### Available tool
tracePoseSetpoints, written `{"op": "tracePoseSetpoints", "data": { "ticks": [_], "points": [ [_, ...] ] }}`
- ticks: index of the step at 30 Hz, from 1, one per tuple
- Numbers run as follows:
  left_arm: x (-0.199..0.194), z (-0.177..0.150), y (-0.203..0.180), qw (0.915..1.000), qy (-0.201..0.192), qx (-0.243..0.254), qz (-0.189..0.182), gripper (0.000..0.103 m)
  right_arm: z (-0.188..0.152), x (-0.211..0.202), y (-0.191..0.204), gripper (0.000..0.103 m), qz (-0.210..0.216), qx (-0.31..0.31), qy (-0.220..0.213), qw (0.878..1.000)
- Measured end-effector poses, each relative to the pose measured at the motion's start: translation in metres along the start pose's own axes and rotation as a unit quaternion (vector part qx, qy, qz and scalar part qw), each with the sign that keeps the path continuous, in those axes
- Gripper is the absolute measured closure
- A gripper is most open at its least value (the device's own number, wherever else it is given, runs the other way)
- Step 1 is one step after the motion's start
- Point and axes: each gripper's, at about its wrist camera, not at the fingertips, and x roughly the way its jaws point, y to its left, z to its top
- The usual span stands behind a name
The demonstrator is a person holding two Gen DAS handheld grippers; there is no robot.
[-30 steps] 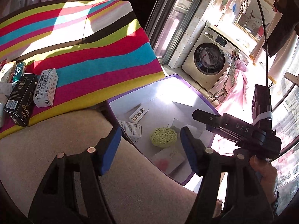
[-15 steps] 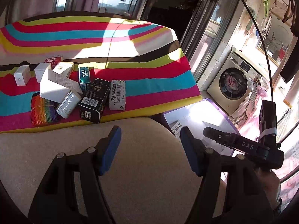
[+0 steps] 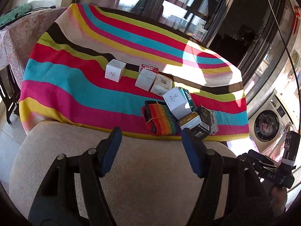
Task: Organize objects
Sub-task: 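Move both tools back over the table toward the remaining boxes, then grasp the white box printed with English text with the left tool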
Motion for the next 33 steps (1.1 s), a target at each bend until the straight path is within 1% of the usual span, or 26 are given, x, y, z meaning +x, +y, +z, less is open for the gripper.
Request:
{"op": "tracePoseSetpoints", "data": {
  "ticks": [4, 6, 9, 11, 14, 15, 17, 20, 23, 26, 27, 28, 30, 33],
  "points": [
    [0.011, 0.014, 0.020, 0.9999, 0.013, -0.003, 0.009, 0.034, 0.018, 0.012, 0.023, 0.011, 0.041, -0.083, 0.012, 0.996],
    [0.018, 0.021, 0.023, 0.9997, 0.019, 0.007, 0.015, 0.034, 0.027, 0.017, 0.034, 0.011, 0.040, -0.127, 0.013, 0.991],
    [0.033, 0.036, 0.030, 0.9991, 0.028, 0.017, 0.027, 0.034, 0.040, 0.027, 0.053, 0.010, 0.041, -0.195, 0.019, 0.980],
    [0.046, 0.049, 0.034, 0.9984, 0.036, 0.021, 0.039, 0.034, 0.046, 0.033, 0.063, 0.010, 0.057, -0.230, 0.027, 0.971],
    [0.069, 0.068, 0.043, 0.9973, 0.051, 0.021, 0.049, 0.031, 0.058, 0.044, 0.073, 0.010, 0.079, -0.264, 0.045, 0.960],
    [0.077, 0.075, 0.045, 0.9970, 0.052, 0.023, 0.052, 0.031, 0.062, 0.047, 0.075, 0.008, 0.085, -0.273, 0.050, 0.957],
    [0.094, 0.089, 0.050, 0.9963, 0.053, 0.026, 0.062, 0.031, 0.069, 0.052, 0.080, 0.005, 0.089, -0.297, 0.060, 0.949],
    [0.122, 0.108, 0.054, 0.9947, 0.061, 0.034, 0.075, 0.031, 0.081, 0.057, 0.087, 0.005, 0.098, -0.327, 0.067, 0.937],
    [0.151, 0.116, 0.055, 0.9907, 0.078, 0.055, 0.097, 0.031, 0.089, 0.062, 0.093, 0.005, 0.105, -0.348, 0.081, 0.928],
    [0.172, 0.118, 0.062, 0.9866, 0.090, 0.061, 0.122, 0.031, 0.092, 0.065, 0.098, 0.005, 0.110, -0.374, 0.091, 0.916],
    [0.176, 0.118, 0.064, 0.9864, 0.091, 0.062, 0.123, 0.033, 0.092, 0.066, 0.100, 0.004, 0.113, -0.383, 0.096, 0.912],
    [0.178, 0.118, 0.064, 0.9867, 0.087, 0.065, 0.121, 0.044, 0.093, 0.067, 0.101, 0.004, 0.117, -0.391, 0.102, 0.907],
    [0.181, 0.115, 0.064, 0.9862, 0.082, 0.075, 0.123, 0.057, 0.093, 0.072, 0.103, 0.003, 0.118, -0.406, 0.113, 0.899],
    [0.177, 0.107, 0.061, 0.9856, 0.062, 0.090, 0.129, 0.057, 0.091, 0.082, 0.106, 0.003, 0.117, -0.424, 0.134, 0.888]
  ]
}}
